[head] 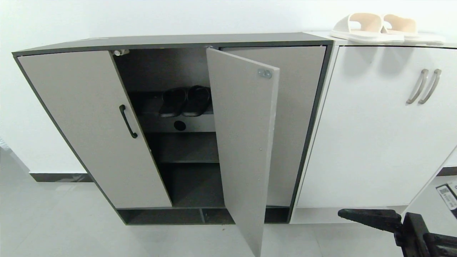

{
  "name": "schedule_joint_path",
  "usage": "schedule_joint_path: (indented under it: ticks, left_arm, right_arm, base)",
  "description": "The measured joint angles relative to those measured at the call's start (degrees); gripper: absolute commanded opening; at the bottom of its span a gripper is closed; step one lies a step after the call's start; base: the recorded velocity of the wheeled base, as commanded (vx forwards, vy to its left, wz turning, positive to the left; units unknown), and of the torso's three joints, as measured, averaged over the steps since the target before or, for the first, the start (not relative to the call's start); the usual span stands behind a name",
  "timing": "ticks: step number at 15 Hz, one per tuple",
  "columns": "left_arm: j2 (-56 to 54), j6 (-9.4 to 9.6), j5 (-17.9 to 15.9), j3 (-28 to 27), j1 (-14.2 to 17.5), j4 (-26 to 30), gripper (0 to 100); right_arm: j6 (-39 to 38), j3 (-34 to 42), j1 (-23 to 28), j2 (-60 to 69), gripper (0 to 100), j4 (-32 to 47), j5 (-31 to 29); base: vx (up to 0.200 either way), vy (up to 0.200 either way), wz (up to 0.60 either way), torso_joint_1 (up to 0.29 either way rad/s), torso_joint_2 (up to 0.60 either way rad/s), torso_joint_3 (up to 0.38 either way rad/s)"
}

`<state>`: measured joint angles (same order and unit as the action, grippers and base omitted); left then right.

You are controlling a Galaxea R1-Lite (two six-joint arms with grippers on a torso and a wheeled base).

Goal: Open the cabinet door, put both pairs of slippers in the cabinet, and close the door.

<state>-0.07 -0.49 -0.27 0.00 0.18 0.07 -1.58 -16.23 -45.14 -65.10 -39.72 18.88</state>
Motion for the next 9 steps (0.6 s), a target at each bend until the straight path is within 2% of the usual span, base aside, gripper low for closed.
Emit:
schedule_joint_path:
  ticks: [9]
  left_arm:
    - [0.0,-0.02,0.0,0.0,0.0,0.0,0]
  right_arm:
    - [0.0,0.0,0.0,-0.1,100,0.0,0.0]
  base:
    - [0.0,-0.2,0.0,0.001,0.0,0.0]
